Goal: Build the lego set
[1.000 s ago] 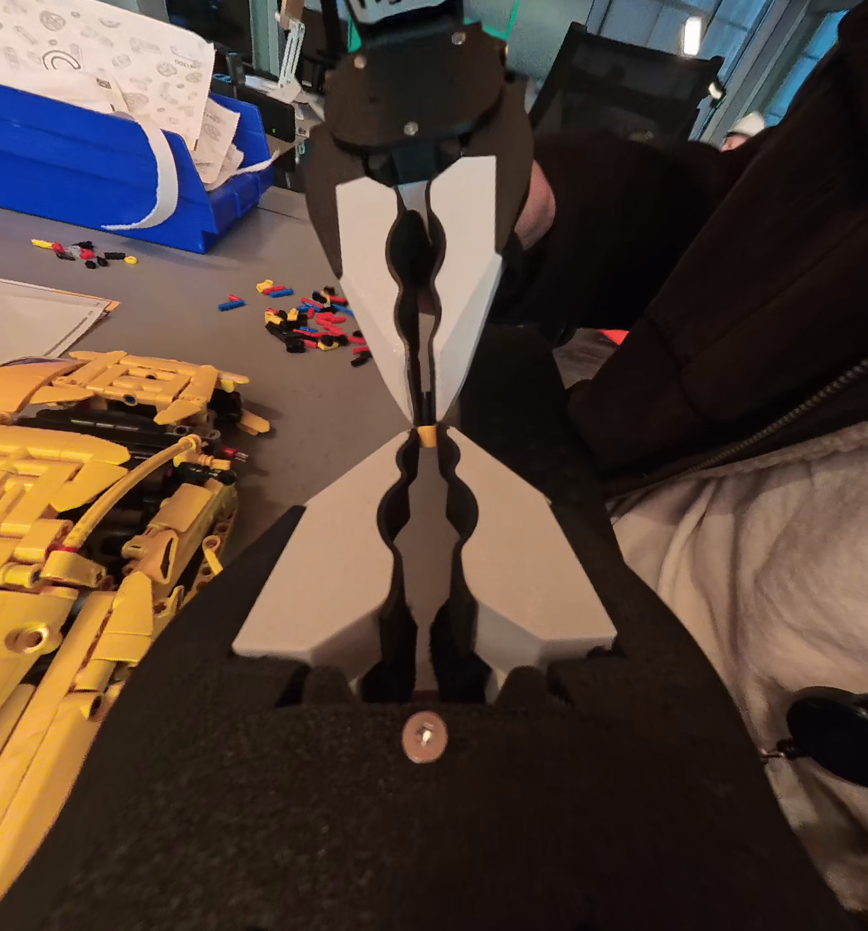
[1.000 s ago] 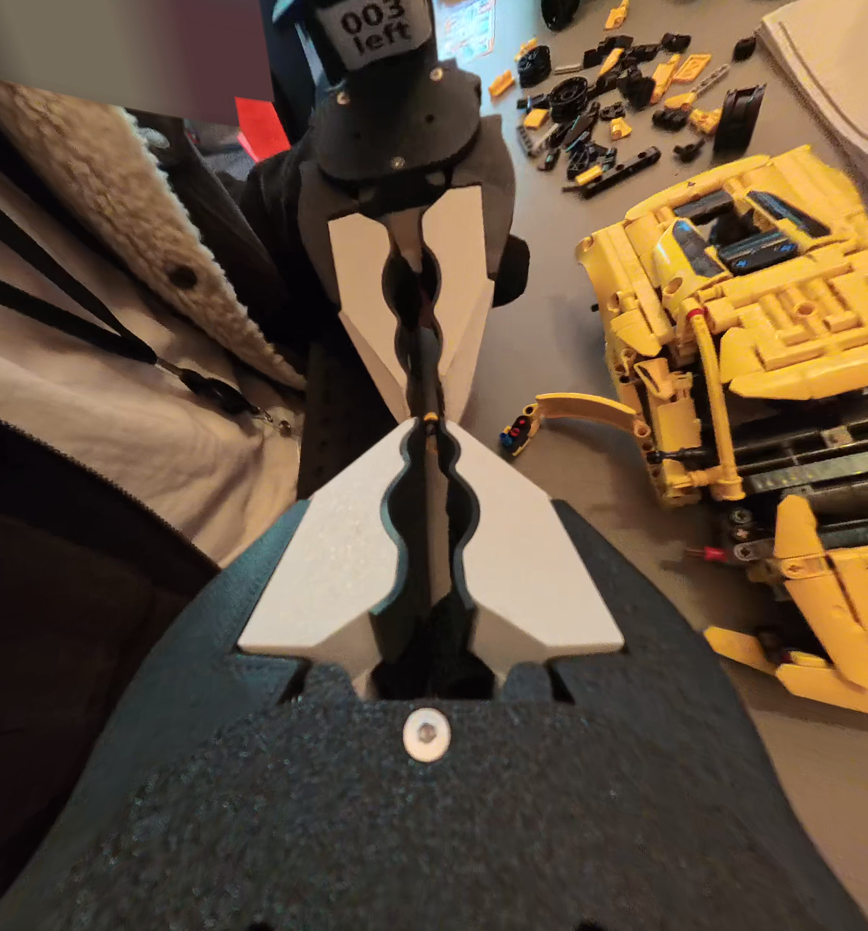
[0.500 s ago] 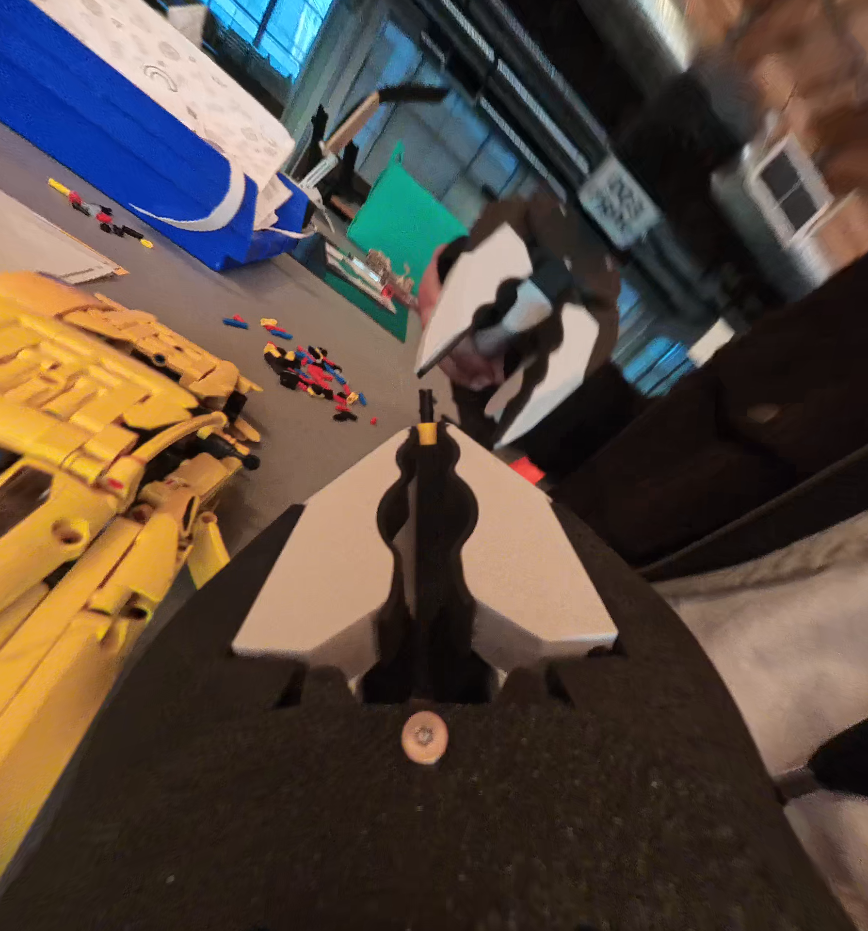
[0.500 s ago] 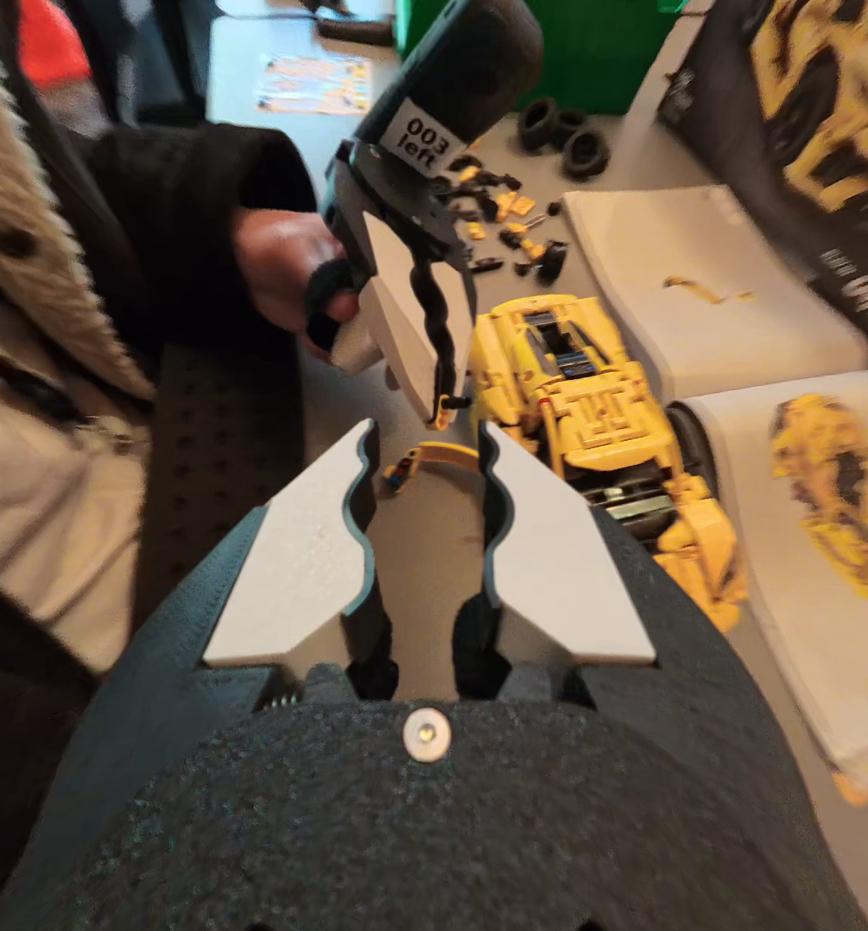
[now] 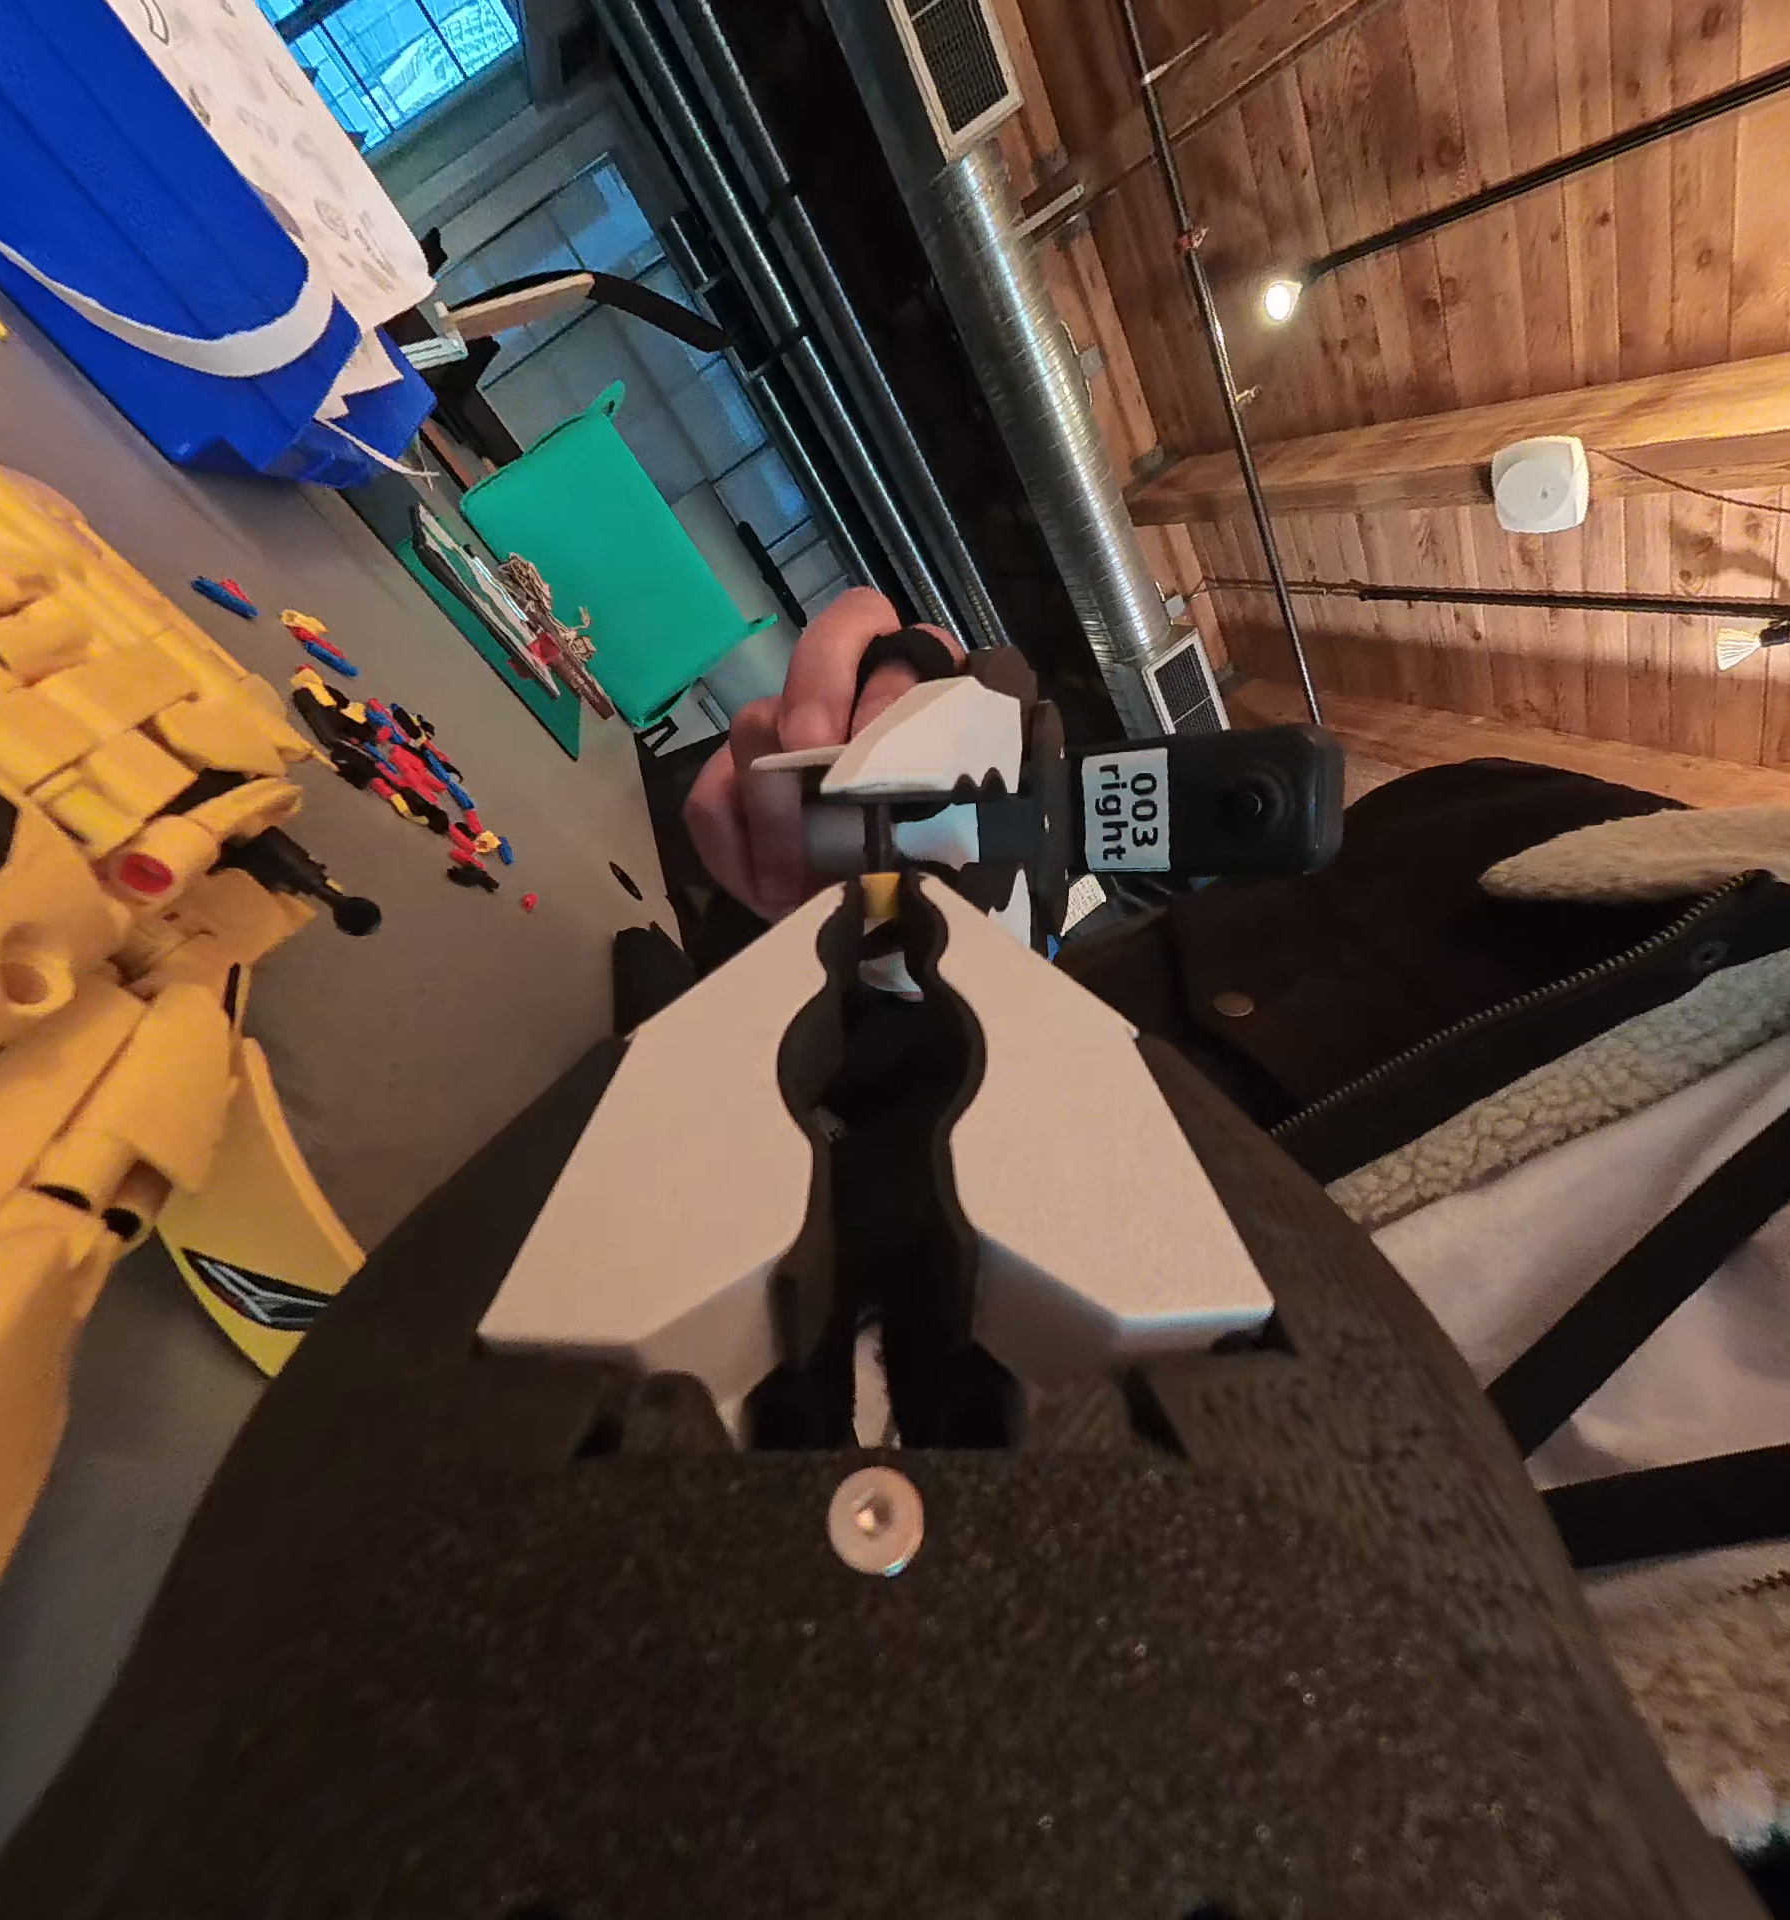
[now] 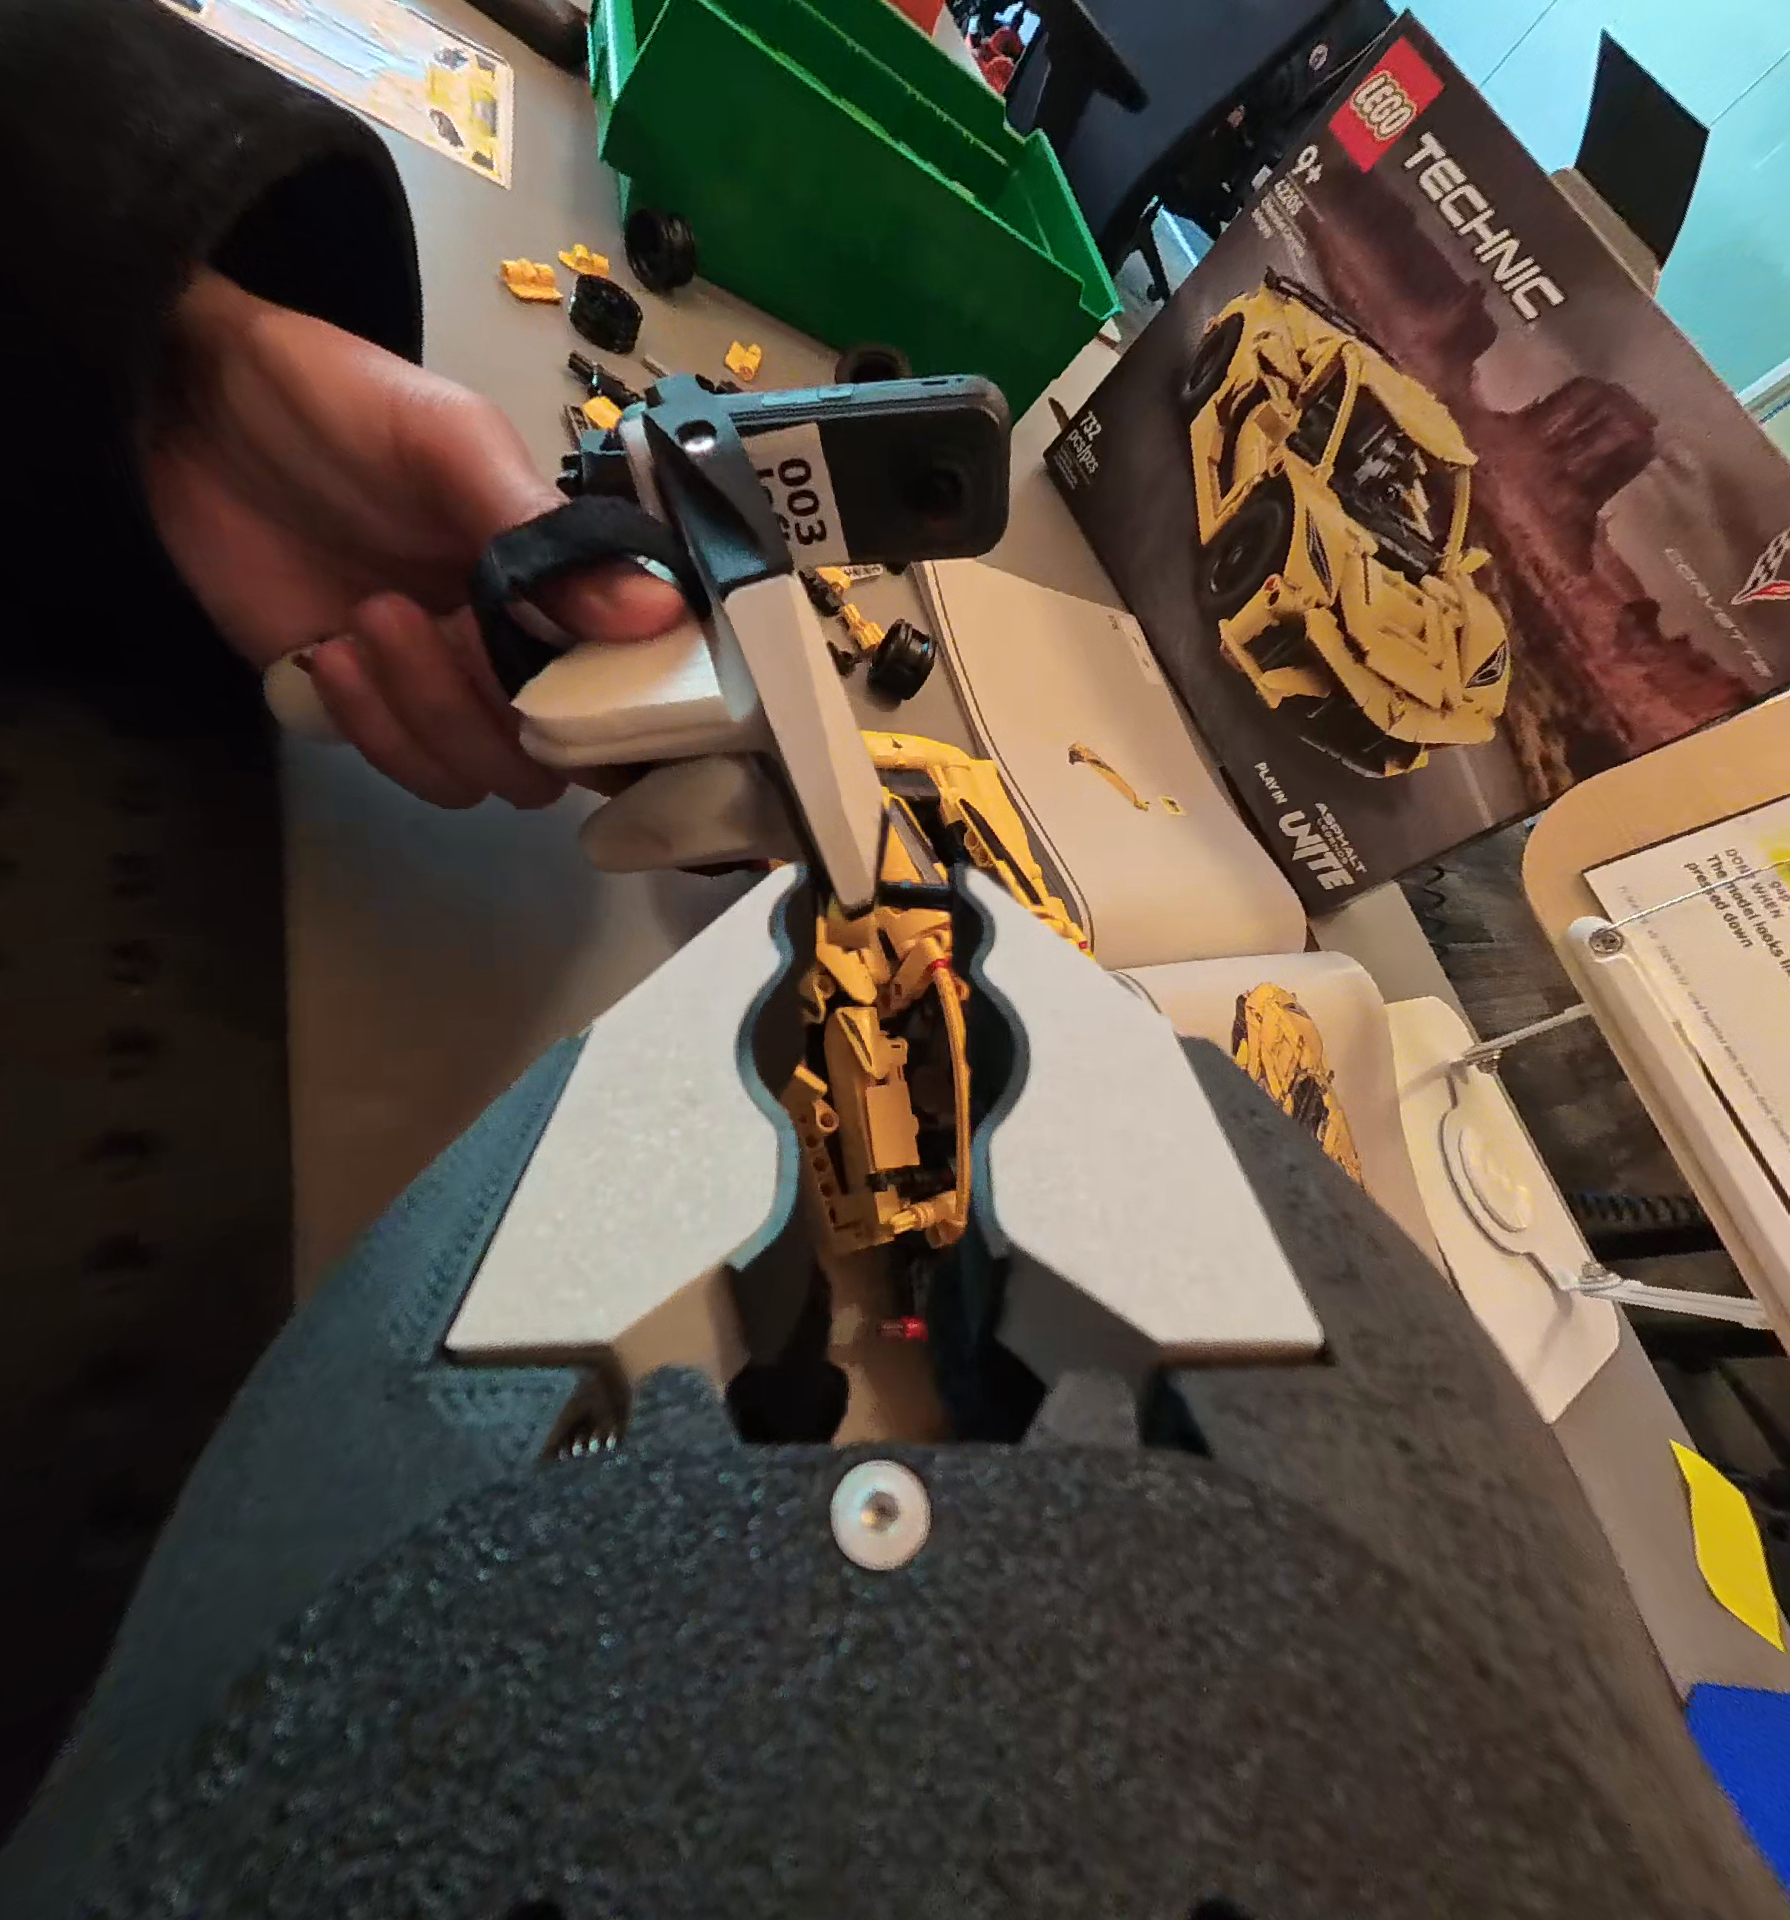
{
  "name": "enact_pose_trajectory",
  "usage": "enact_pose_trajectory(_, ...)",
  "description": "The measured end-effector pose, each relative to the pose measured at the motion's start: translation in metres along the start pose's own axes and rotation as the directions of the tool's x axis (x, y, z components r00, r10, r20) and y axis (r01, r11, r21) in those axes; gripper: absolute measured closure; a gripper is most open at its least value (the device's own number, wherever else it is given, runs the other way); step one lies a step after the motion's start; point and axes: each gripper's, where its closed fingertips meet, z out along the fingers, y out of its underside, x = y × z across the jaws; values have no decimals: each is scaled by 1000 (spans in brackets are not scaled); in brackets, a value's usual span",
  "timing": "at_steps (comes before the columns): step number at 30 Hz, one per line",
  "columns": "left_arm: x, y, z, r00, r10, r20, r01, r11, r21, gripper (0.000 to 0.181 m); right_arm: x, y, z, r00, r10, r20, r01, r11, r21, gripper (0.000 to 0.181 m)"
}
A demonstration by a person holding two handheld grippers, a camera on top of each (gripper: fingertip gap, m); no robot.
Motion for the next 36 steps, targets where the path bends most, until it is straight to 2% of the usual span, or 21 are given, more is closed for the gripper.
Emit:
enact_pose_trajectory(9,-3,1,0,1000,11,23,-11,1000,-9,174,-6,3,1,993,66,97,-64,998,-29,167)
enact_pose_trajectory(13,-4,-5,-3,999,14,35,-15,1000,22,174,-1,1,7,978,189,93,-190,982,7,165)
enact_pose_trajectory(14,-4,-7,-5,999,22,39,-23,999,33,175,2,-2,8,971,223,80,-227,973,39,161)
enact_pose_trajectory(15,-8,-10,-8,996,46,80,-49,998,36,175,7,-7,7,967,246,66,-251,965,82,148)
enact_pose_trajectory(18,-7,-31,-24,969,161,185,-179,980,84,175,32,-14,6,935,348,66,-355,919,173,135)
enact_pose_trajectory(20,-3,-56,-42,913,281,295,-325,939,110,175,61,-8,9,893,446,55,-448,870,208,131)
enact_pose_trajectory(22,-3,-92,-67,815,365,449,-457,883,111,174,91,5,15,837,545,56,-541,807,238,134)
enact_pose_trajectory(25,-12,-145,-115,648,379,660,-591,798,122,175,126,24,27,782,621,51,-604,735,309,142)
enact_pose_trajectory(27,-23,-155,-140,600,334,727,-611,778,147,175,139,35,29,771,637,23,-597,709,377,150)
enact_pose_trajectory(28,-27,-154,-146,617,308,725,-602,777,182,175,138,42,29,747,664,28,-628,691,357,145)
enact_pose_trajectory(30,-29,-150,-147,666,284,689,-565,795,219,174,131,43,21,762,646,41,-615,703,357,147)
enact_pose_trajectory(32,-30,-152,-151,660,284,695,-573,789,222,175,129,51,19,774,633,0,-595,728,340,149)
enact_pose_trajectory(36,-20,-149,-146,717,315,622,-570,779,262,174,120,49,18,793,609,15,-578,743,337,151)
